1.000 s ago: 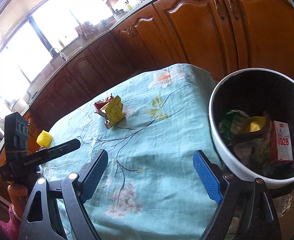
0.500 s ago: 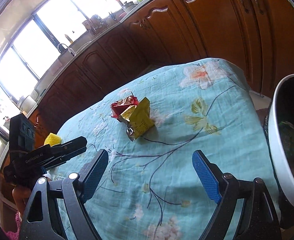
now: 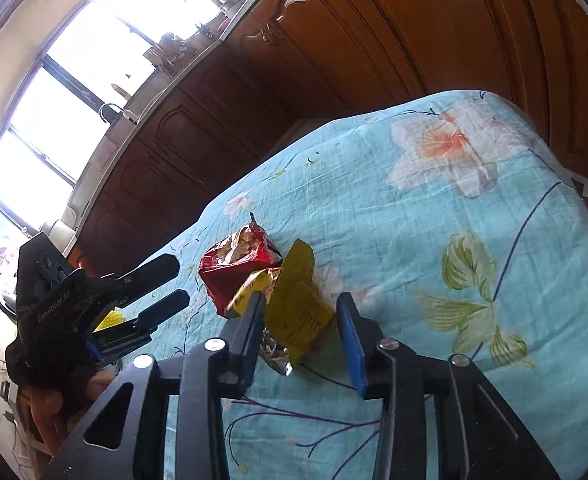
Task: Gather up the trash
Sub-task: 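Grasp the red chip bag with the left tool while the right tool grasps the yellow bag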
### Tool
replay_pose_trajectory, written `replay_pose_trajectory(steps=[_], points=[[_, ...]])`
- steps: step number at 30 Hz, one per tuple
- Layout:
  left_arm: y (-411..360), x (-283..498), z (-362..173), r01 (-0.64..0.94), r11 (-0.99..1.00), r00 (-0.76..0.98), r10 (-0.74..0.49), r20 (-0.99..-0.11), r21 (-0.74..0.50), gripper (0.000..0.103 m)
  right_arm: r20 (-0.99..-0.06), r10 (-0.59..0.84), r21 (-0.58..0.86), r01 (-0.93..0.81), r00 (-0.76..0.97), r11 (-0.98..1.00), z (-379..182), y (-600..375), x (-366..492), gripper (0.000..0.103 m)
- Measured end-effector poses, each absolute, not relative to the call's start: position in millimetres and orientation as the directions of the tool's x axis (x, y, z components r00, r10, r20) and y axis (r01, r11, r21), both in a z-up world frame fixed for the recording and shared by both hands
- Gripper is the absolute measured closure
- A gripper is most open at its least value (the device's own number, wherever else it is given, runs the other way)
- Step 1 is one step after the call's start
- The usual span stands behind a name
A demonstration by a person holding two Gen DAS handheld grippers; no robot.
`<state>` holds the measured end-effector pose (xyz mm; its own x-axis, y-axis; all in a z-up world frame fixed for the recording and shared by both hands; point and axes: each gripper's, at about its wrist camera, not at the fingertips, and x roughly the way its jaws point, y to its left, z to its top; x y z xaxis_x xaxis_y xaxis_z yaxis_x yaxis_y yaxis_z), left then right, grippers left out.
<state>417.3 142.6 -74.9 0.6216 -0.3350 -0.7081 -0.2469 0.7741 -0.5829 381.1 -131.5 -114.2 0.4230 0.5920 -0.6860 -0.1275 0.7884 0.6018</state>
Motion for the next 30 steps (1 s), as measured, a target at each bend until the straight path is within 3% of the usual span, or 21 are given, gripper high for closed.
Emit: replay_pose_trajectory(steps=[1, 2, 6, 8, 11, 13, 14, 30], points=[[141, 424, -79, -0.253, 0.773, 0.614, -0.337, -0.714, -0.581, 0.041, -0.688, 0.590, 0.596, -0.135, 0.423, 0.792, -114, -131, 381, 0.090], [140, 430, -83, -0.259, 0.773, 0.605, -0.339, -0.721, -0.580, 0.041, -0.689, 0.584, 0.587, -0.143, 0.429, 0.797, -111, -131, 379, 0.092], [130, 446, -95, -0.255, 0.786, 0.581, -0.341, -0.739, -0.563, 0.043, -0.688, 0.572, 0.564, -0.167, 0.446, 0.809, -101, -140, 365, 0.096], [124, 450, -98, -0.245, 0.798, 0.576, -0.337, -0.745, -0.550, 0.050, -0.680, 0.572, 0.570, -0.160, 0.457, 0.806, -97, -150, 356, 0.096], [114, 455, -100, -0.217, 0.822, 0.575, -0.328, -0.749, -0.526, 0.070, -0.667, 0.574, 0.585, -0.144, 0.475, 0.798, -93, -166, 344, 0.096], [106, 453, -99, -0.189, 0.833, 0.580, -0.332, -0.744, -0.519, 0.095, -0.662, 0.570, 0.586, -0.137, 0.488, 0.798, -90, -176, 334, 0.096], [102, 451, -97, -0.170, 0.835, 0.581, -0.345, -0.738, -0.524, 0.098, -0.660, 0.565, 0.585, -0.134, 0.494, 0.800, -88, -181, 330, 0.096], [11, 363, -49, 0.097, 0.919, 0.630, -0.354, -0.691, -0.382, 0.100, -0.633, 0.502, 0.553, -0.111, 0.590, 0.826, -54, -245, 272, 0.096]])
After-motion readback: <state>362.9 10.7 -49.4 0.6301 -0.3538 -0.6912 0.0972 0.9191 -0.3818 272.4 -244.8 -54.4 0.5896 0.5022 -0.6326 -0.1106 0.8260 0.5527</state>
